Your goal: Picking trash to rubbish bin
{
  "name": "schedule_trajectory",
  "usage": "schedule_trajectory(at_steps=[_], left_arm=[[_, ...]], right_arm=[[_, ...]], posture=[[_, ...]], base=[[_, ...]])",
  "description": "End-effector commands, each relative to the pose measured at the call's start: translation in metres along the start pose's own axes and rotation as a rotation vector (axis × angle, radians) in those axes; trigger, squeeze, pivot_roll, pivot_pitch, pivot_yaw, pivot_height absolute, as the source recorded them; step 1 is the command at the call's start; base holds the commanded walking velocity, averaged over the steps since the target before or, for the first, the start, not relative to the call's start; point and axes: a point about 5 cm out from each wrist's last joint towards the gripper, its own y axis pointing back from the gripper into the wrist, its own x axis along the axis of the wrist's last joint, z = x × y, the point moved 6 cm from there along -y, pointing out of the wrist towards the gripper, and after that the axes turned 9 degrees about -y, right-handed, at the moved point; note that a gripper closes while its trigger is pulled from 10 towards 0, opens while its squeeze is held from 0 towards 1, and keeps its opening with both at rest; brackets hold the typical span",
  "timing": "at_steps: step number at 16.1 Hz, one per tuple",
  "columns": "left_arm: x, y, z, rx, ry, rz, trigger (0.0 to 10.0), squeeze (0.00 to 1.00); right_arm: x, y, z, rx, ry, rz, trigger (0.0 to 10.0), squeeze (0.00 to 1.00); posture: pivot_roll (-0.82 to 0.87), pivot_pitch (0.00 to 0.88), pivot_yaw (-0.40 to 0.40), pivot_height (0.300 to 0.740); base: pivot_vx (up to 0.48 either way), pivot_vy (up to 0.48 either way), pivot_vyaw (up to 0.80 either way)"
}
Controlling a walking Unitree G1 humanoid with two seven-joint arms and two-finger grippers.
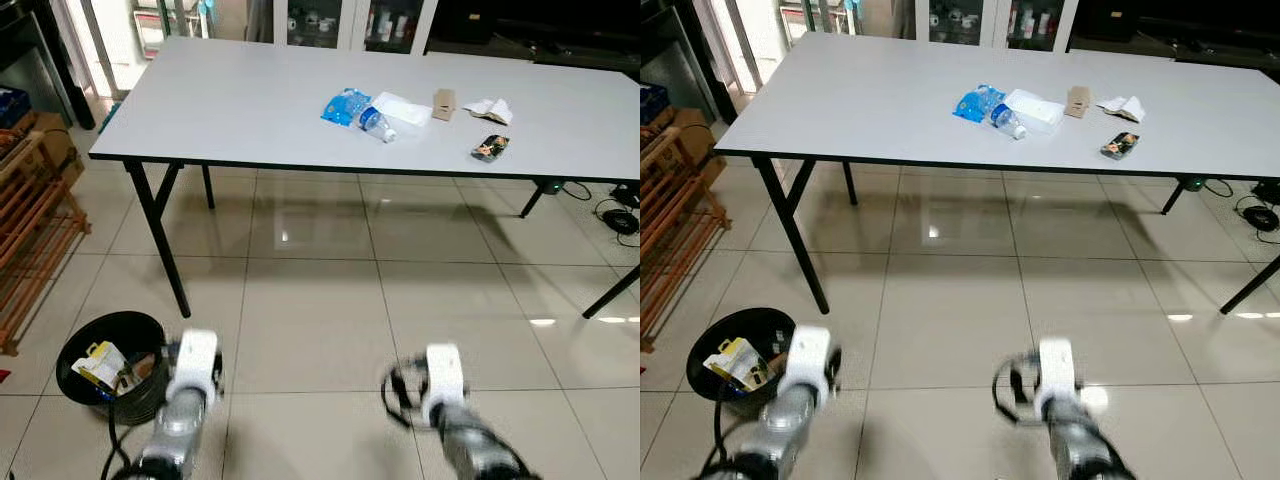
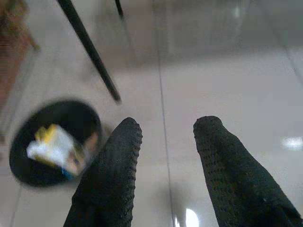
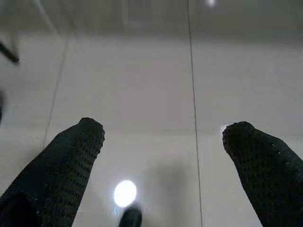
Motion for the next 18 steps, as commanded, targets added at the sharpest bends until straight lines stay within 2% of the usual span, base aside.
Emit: schedule_trajectory(at_steps=[1, 2, 3, 4, 5, 7, 10, 13, 18], left_arm=[[0.033, -0.006, -0.011, 0.044, -0.003, 0.120, 10.0, 0.00], [0.061, -0.007, -0.024, 0.092, 0.000, 0.229, 10.0, 0.00], [0.060, -0.006, -0.024, 0.099, -0.002, 0.237, 10.0, 0.00], [0.077, -0.007, -0.032, 0.131, -0.025, 0.284, 10.0, 0.00], [0.095, -0.007, -0.040, 0.154, -0.023, 0.336, 10.0, 0.00], [0.173, 0.004, -0.062, 0.217, -0.001, 0.581, 10.0, 0.00], [0.206, 0.011, -0.064, 0.248, 0.022, 0.667, 10.0, 0.00], [0.220, 0.013, -0.057, 0.224, 0.060, 0.675, 10.0, 0.00], [0.219, 0.013, -0.058, 0.227, 0.067, 0.663, 10.0, 0.00]], right_arm=[[0.038, -0.004, 0.002, 0.008, 0.009, 0.134, 10.0, 0.00], [0.088, -0.005, -0.003, 0.028, -0.002, 0.301, 10.0, 0.00], [0.097, -0.005, -0.004, 0.034, -0.008, 0.330, 10.0, 0.00], [0.130, -0.001, -0.009, 0.052, -0.007, 0.436, 10.0, 0.00], [0.149, 0.002, -0.012, 0.058, -0.007, 0.495, 10.0, 0.00], [0.222, 0.023, -0.022, 0.057, 0.007, 0.727, 10.0, 0.00], [0.241, 0.034, -0.044, 0.116, -0.017, 0.795, 10.0, 0.00], [0.241, 0.040, -0.064, 0.164, -0.038, 0.801, 10.0, 0.00], [0.237, 0.037, -0.064, 0.159, -0.039, 0.763, 10.0, 0.00]], posture=[[0.01, 0.010, -0.087, 0.740], [0.01, 0.004, -0.085, 0.740], [0.01, 0.004, -0.085, 0.740], [0.01, 0.000, -0.083, 0.740], [0.00, 0.000, -0.079, 0.740], [0.00, 0.000, -0.080, 0.740], [0.00, 0.000, -0.080, 0.740], [0.00, 0.000, -0.076, 0.740], [0.01, 0.000, -0.086, 0.740]], base=[[0.000, 0.000, 0.00], [0.000, 0.000, 0.00], [0.000, 0.000, 0.00], [0.000, 0.000, 0.00], [0.000, 0.000, 0.00], [0.000, 0.000, 0.00], [0.000, -0.160, 0.00], [0.000, -0.320, 0.00], [0.000, 0.000, 0.00]])
